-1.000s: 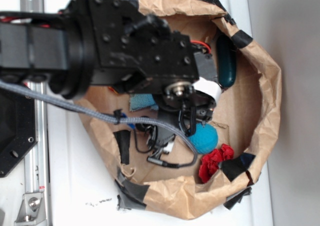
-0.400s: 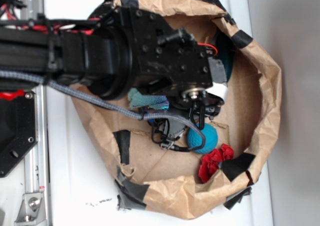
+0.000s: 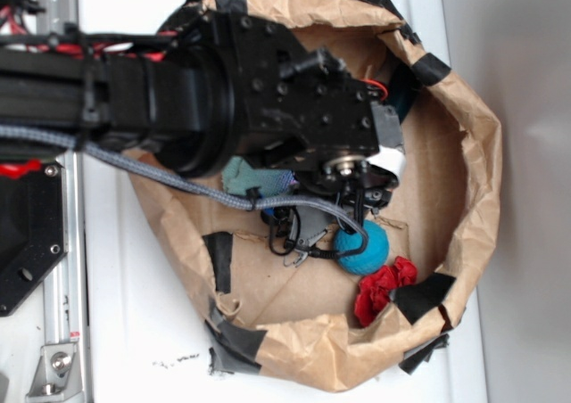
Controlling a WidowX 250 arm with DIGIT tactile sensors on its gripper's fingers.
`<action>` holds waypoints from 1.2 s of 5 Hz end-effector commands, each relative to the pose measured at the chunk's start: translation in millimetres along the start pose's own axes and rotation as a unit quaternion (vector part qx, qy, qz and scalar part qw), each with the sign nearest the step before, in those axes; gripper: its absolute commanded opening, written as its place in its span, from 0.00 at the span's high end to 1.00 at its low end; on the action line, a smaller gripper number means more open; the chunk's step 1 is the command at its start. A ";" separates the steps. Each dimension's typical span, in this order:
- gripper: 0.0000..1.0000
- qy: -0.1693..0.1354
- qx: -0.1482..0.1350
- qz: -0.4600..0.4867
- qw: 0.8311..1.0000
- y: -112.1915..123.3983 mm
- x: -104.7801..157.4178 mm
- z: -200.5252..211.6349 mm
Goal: Grab the blue cloth.
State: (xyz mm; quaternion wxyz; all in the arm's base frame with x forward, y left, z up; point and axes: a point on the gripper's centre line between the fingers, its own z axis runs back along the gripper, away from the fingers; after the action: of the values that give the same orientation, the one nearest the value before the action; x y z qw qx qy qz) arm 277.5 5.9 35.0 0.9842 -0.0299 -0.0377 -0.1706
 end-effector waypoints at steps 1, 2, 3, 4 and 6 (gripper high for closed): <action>1.00 -0.075 0.029 -0.007 0.997 -7.0 11.2 78.3; 1.00 -0.089 0.033 0.017 0.995 -7.0 5.4 129.2; 1.00 -0.065 0.011 0.035 0.997 -10.2 2.5 177.0; 1.00 -0.043 0.016 0.031 0.998 -15.6 5.4 177.7; 1.00 -0.033 0.021 0.038 0.999 -9.4 10.6 161.2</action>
State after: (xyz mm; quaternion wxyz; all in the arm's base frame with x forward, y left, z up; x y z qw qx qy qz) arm 268.5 15.2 182.6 0.9902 -0.0231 -0.0511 -0.1279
